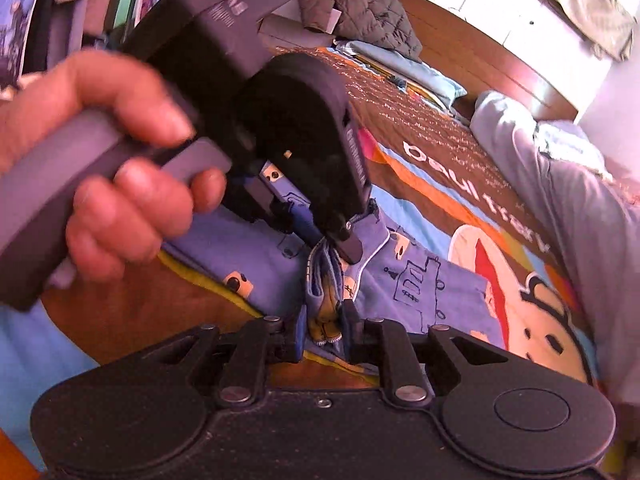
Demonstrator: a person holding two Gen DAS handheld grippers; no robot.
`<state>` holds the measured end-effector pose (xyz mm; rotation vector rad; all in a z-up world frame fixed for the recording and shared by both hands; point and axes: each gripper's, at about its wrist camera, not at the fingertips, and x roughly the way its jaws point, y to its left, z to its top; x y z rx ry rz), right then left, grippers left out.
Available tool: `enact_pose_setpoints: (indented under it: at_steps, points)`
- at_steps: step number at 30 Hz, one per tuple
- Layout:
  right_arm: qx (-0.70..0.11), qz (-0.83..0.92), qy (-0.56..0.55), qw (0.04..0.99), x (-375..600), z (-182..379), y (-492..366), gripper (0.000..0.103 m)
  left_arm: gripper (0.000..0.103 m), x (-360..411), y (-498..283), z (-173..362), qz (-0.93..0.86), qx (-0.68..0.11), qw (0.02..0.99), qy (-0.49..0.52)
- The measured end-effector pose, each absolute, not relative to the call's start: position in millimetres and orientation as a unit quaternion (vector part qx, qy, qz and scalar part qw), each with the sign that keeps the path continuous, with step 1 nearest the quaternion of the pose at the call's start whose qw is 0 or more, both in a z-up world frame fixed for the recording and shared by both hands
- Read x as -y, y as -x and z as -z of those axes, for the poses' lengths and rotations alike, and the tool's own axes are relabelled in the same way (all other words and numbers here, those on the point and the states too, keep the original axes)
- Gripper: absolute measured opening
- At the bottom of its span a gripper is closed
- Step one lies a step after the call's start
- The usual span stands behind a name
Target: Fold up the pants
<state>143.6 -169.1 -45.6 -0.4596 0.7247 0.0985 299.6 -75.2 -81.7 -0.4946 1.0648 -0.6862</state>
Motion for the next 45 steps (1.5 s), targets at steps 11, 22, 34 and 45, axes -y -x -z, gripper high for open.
enact_pose_setpoints:
  at_steps: [11,22,34,45]
  points:
    - [-0.330,-0.030,0.223,0.917,156,29,-140,0.018,0.011,56,-290,52,0.307,-0.470,0.805,0.190]
    - [-0.333,-0.092,0.166,0.924,90,24,-155,0.020,0.025,-20,-305,54,0.260,-0.512,0.800,0.172]
    - [-0.315,0.005,0.129,0.940,218,-16,-136,0.067,0.072,33,-263,17,0.210,-0.434,0.875,0.051]
    - [-0.457,-0.015,-0.105,0.883,308,30,-170,0.026,0.085,40,-217,42,0.148,-0.431,0.890,0.006]
